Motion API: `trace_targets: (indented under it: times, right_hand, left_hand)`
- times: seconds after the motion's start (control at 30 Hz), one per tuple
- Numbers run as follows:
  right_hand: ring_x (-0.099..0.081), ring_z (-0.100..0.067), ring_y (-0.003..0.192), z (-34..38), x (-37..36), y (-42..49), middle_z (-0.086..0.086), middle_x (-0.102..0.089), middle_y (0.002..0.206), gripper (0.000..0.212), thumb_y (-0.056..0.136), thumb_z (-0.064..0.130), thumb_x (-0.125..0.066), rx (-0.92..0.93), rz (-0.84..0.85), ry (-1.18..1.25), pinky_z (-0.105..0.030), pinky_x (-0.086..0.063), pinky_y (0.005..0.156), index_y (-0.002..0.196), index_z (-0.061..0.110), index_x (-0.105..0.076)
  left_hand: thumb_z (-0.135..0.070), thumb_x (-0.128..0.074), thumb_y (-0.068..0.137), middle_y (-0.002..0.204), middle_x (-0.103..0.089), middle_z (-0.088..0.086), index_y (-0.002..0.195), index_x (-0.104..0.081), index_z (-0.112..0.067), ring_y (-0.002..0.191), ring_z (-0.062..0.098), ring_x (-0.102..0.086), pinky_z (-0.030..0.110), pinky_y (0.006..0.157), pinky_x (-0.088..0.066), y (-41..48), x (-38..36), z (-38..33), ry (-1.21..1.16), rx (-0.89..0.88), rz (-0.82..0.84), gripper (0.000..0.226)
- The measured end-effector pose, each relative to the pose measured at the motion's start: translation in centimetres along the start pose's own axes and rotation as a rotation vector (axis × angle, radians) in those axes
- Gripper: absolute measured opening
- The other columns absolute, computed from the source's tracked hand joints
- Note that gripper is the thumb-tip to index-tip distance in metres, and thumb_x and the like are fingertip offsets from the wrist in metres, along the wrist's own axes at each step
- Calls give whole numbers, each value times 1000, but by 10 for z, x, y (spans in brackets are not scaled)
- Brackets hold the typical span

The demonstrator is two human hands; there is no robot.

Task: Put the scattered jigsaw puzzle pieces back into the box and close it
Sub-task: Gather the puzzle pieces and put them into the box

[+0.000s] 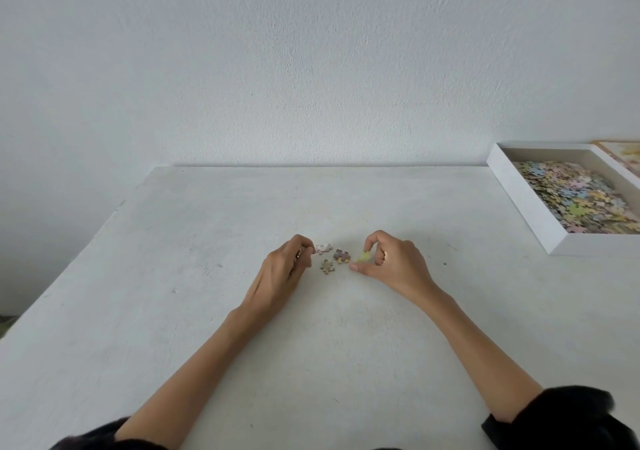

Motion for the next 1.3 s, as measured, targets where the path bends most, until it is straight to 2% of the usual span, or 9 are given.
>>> trace_targets:
  times: [0.13, 0.23, 0.4, 0.5, 0.63, 0.7, 0.8, 1.03, 1.3]
  right_hand:
    - [-42, -2, 48, 2, 7, -2, 9, -48, 56, 17, 79, 10, -66, 38, -12, 182, -10, -31, 49, 74, 16, -52]
    - [-41, -2, 44, -2, 7, -1, 1, -52, 56, 21, 85, 0, -51, -71, 32, 431, -12, -32, 45, 71, 15, -45]
    - [-28, -7, 37, -5, 8, 1, 1, -51, 54, 5, 83, 15, -43, -153, 93, 867, -15, -18, 39, 80, 13, -47]
    - [-28, -6, 36, -8, 7, 2, 4, -49, 52, 11, 78, 20, -43, -170, 96, 974, -14, -16, 39, 78, 12, -50]
    - [-27, -6, 38, -6, 7, 0, 4, -44, 51, 31, 88, 31, -52, -176, 67, 811, -16, -18, 38, 66, 10, -50]
    - [-29, -5, 38, -7, 5, 1, 6, -41, 49, 26, 88, 26, -58, -189, 33, 676, -15, -22, 38, 68, 11, -58]
    - [-38, -3, 42, 0, 1, 3, 8, -44, 51, 4, 81, 25, -67, -117, -15, 385, -12, -30, 46, 80, 21, -69]
    - [-45, -3, 55, 16, -13, 1, 10, -44, 50, 45, 76, 44, -69, -59, 33, -84, -16, -29, 50, 118, 31, -60]
    - [-49, -10, 56, 20, -12, 0, 6, -51, 54, 22, 76, 44, -69, -40, 17, -70, -21, -32, 51, 91, 28, -68]
  left_hand:
    - [-10, -34, 98, 65, -47, -11, 93, -51, -8, 46, 8, -35, 14, 48, -26, 0, -1, 0, -6, 8, 2, 18]
    - [-11, -32, 97, 63, -42, -8, 100, -53, -17, 50, 12, -34, 21, 50, -26, 0, -6, -1, 82, -26, 39, 22]
    - [-15, -36, 98, 53, -32, -7, 99, -57, -18, 49, 15, -30, 22, 50, -25, 1, -9, 0, 129, 9, 32, 21]
    - [-28, -45, 95, 60, -39, -12, 108, -59, -21, 53, 10, -38, 16, 51, -26, 2, -11, 2, 167, 54, 20, 21]
    - [-44, -59, 85, 83, -50, -13, 116, -60, -28, 73, 6, -46, 21, 61, -32, 3, -16, 5, 216, 139, 29, 35]
    - [-44, -62, 82, 78, -52, -13, 111, -65, -27, 68, 6, -45, 20, 58, -31, 3, -15, 7, 199, 155, 15, 33]
    - [-41, -65, 81, 61, -41, -15, 102, -69, -26, 56, 1, -41, 14, 51, -26, 3, -14, 11, 142, 174, 4, 26]
    - [-34, -66, 80, 56, -38, -10, 78, -48, -24, 51, 7, -38, 17, 50, -29, 3, -14, 10, 96, 149, 40, 21]
    - [-23, -46, 94, 52, -29, -7, 81, -33, -16, 50, 15, -27, 21, 47, -23, 3, -13, 1, 121, 35, 64, 20]
Point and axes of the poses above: each hand's wrist, its own y-axis towards the middle knuckle, its own x-axis out of the back of the hand, z = x × y, the point moved 8 cm from there along y, towards the middle knuckle
